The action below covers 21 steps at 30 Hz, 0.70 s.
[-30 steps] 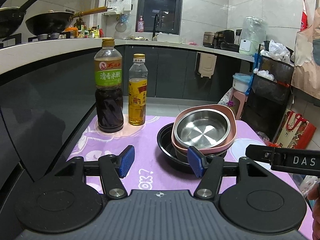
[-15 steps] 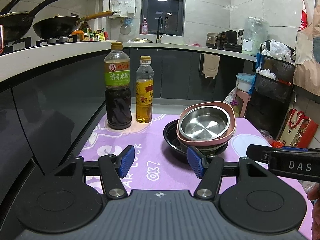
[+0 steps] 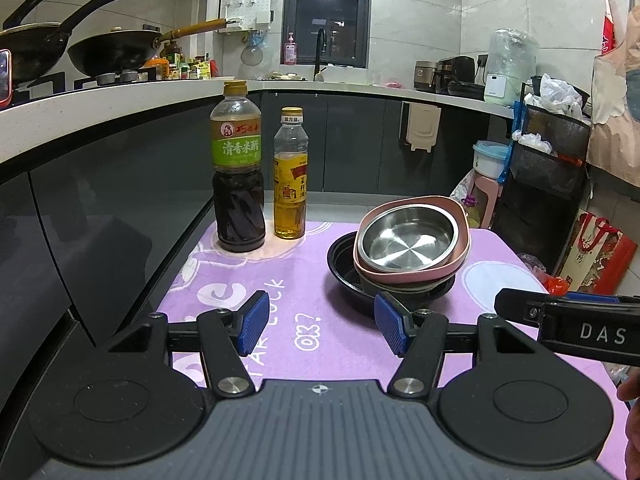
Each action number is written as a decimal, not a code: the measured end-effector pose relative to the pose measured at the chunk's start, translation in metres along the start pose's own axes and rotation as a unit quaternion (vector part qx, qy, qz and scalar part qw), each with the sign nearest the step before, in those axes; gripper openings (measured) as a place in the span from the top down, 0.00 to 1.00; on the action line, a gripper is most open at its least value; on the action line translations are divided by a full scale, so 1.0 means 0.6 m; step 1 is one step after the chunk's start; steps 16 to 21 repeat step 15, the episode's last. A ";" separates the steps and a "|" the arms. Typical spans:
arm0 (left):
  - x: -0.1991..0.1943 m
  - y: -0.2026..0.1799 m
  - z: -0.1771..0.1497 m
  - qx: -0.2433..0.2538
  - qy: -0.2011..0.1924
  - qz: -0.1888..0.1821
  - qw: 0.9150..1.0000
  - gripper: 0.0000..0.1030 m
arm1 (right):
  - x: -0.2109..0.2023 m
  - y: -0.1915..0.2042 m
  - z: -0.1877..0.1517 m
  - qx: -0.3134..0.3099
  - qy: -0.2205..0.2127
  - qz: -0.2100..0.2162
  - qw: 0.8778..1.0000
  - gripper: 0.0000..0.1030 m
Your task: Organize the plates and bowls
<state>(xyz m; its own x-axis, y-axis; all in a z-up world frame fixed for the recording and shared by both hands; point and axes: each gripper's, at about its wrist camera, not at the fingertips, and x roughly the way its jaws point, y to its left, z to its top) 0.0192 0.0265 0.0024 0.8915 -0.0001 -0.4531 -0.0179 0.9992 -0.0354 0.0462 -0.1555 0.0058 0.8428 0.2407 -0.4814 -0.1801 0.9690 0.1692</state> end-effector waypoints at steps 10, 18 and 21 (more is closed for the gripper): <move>-0.002 -0.005 0.000 0.004 0.001 0.000 1.000 0.46 | -0.003 0.000 -0.003 0.000 0.000 -0.004 1.000 0.29; -0.001 -0.005 -0.001 0.006 0.003 -0.002 1.000 0.46 | -0.004 0.000 -0.006 0.001 0.002 -0.007 1.000 0.29; -0.001 -0.005 -0.001 0.006 0.003 -0.002 1.000 0.46 | -0.004 0.000 -0.006 0.001 0.002 -0.007 1.000 0.29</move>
